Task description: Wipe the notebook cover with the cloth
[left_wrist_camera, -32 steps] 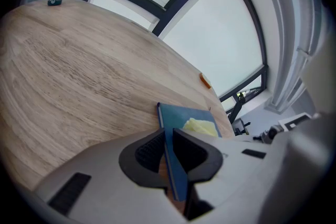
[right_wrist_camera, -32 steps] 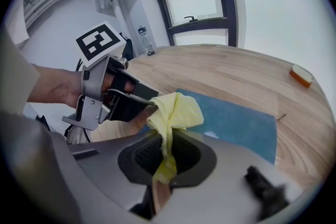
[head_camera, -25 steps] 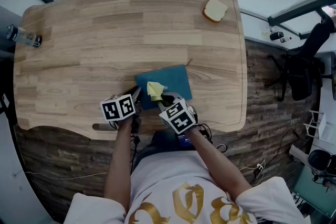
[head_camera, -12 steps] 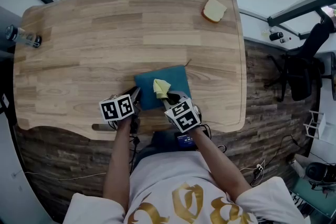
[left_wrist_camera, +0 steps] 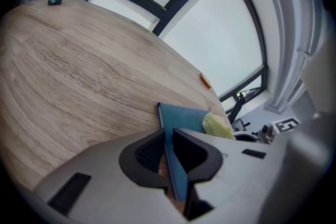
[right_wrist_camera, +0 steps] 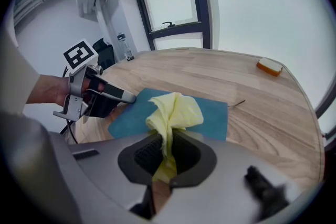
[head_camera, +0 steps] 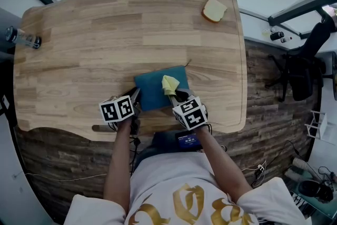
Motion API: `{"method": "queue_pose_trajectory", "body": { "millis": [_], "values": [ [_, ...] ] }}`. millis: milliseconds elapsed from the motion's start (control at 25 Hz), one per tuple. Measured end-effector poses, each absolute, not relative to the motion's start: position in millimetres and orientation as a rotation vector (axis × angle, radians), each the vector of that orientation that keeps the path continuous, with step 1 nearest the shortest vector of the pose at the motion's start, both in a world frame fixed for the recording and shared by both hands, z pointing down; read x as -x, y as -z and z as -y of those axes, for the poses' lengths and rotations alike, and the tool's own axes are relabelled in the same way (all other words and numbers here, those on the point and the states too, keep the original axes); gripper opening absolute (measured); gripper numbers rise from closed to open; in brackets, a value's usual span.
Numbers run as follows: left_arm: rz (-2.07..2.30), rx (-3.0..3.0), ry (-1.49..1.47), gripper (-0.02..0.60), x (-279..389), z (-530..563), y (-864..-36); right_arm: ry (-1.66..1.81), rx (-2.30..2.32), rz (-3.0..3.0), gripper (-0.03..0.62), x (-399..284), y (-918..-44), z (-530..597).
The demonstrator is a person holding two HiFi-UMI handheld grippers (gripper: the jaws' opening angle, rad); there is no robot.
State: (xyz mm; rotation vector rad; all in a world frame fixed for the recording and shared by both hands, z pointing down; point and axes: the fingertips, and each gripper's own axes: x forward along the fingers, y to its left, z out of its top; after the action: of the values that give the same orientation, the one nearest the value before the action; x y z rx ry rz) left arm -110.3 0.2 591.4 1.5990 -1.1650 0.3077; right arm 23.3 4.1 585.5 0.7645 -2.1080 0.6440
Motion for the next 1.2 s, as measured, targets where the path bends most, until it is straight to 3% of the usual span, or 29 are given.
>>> {"method": "queue_pose_trajectory", "body": {
  "millis": [1200],
  "values": [
    [1.180, -1.603, -0.317, 0.057, 110, 1, -591, -0.672, -0.934, 2.071, 0.038, -81, -585, 18]
  ]
}}
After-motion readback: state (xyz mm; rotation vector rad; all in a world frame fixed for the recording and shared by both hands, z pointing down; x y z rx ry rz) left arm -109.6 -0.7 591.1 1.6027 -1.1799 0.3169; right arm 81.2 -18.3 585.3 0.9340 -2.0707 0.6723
